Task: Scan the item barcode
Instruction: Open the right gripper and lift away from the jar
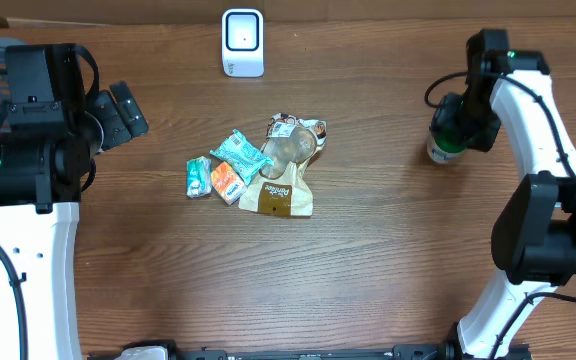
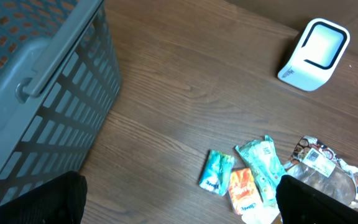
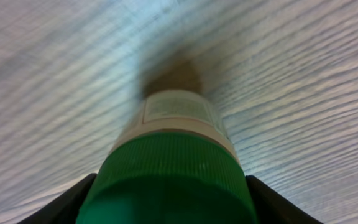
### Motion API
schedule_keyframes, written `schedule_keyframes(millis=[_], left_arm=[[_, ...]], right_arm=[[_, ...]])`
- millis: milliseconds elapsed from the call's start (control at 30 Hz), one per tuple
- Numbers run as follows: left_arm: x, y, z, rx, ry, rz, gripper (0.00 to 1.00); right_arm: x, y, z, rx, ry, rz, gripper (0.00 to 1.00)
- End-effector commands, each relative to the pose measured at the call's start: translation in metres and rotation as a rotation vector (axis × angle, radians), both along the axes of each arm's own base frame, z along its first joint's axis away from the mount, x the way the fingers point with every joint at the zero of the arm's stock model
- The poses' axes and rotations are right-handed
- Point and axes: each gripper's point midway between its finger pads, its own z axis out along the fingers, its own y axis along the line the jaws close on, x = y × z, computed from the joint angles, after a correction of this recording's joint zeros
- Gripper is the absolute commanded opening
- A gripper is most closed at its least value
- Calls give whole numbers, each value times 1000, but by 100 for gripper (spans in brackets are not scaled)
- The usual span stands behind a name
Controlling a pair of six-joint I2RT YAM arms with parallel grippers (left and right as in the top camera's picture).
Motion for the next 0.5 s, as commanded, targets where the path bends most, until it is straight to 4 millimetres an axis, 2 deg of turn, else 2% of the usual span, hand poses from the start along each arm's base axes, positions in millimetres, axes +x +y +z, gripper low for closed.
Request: schedule_keyframes(millis=[0, 133, 200, 233, 267, 300, 467], left_arm=[[-3, 3, 8, 23, -19, -6, 100], [-3, 3, 8, 23, -19, -6, 100], [-3, 3, 8, 23, -20, -6, 100], [-3, 3, 8, 23, -19, -6, 100], [-3, 3, 8, 23, -19, -6, 100], [-3, 3, 8, 23, -19, -6, 100], [-3, 3, 8, 23, -19, -6, 100]], right_arm=[[-8, -7, -14, -49, 14, 13, 66], [-12, -7, -24, -49, 26, 16, 67], [-12, -7, -24, -50, 26, 24, 72], [-12, -8, -23, -53, 25, 23, 79], [-12, -8, -21, -54, 25, 22, 86], [-11, -9, -20, -55, 24, 21, 88], [-5, -9, -1, -58, 9, 20, 89]])
